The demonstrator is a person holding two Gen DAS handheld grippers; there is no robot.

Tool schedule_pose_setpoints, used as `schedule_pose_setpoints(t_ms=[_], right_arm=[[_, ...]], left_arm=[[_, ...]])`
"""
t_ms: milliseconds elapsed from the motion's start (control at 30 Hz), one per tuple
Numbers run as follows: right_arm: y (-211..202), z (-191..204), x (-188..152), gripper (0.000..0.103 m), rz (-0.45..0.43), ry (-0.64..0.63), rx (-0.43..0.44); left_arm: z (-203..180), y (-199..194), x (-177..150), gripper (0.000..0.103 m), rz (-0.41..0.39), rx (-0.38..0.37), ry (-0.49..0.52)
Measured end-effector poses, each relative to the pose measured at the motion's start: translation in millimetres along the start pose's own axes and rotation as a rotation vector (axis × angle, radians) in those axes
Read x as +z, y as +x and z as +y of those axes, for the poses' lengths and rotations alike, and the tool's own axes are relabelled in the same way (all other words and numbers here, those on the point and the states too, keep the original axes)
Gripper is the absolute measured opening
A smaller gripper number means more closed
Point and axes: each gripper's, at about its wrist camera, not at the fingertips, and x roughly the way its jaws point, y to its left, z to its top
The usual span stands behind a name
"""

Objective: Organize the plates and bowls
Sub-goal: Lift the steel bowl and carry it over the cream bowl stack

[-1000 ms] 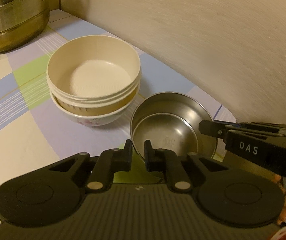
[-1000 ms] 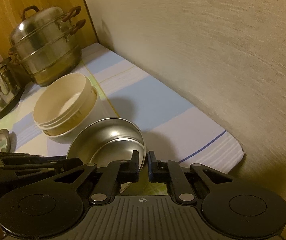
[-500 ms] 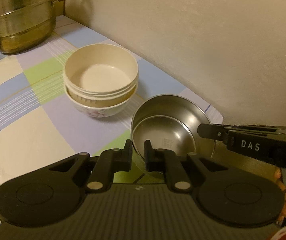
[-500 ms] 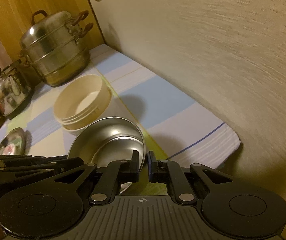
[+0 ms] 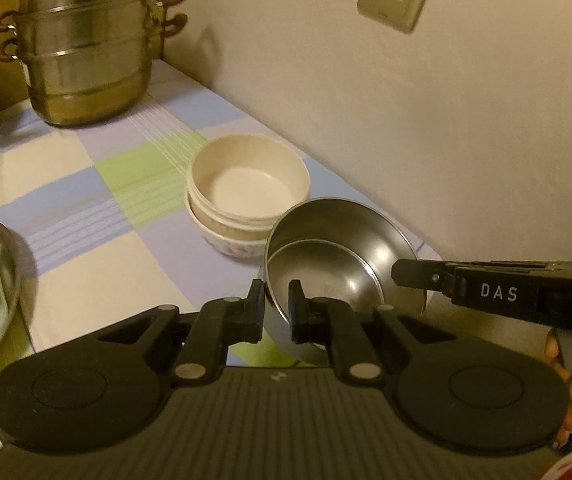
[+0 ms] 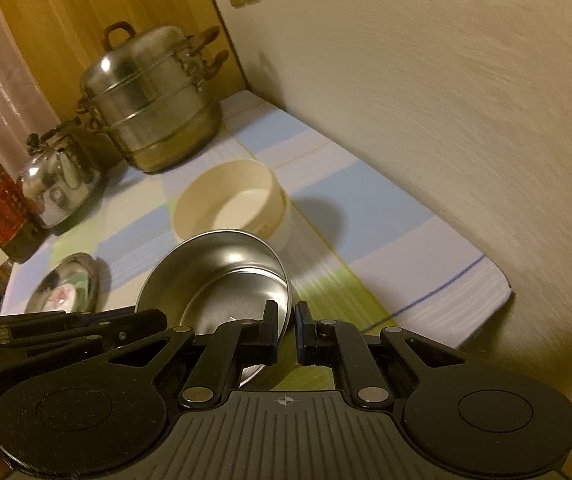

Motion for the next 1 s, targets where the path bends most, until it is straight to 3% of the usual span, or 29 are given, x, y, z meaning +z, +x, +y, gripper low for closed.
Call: schedule_pose_setpoints(t_ms=[333,1000], right_arm=[[3.9,20.7,24.0,0.009,-0.01,-0.002,0.017],[47.7,26.9,89.9,0.009,-0.017,0.031,0.021]], left_arm=[[16.0,-12.3,25.4,0.01,-0.052,0.004,-0.016],[46.7,23.1,90.2,0.01,-0.101,0.001,-0.036]])
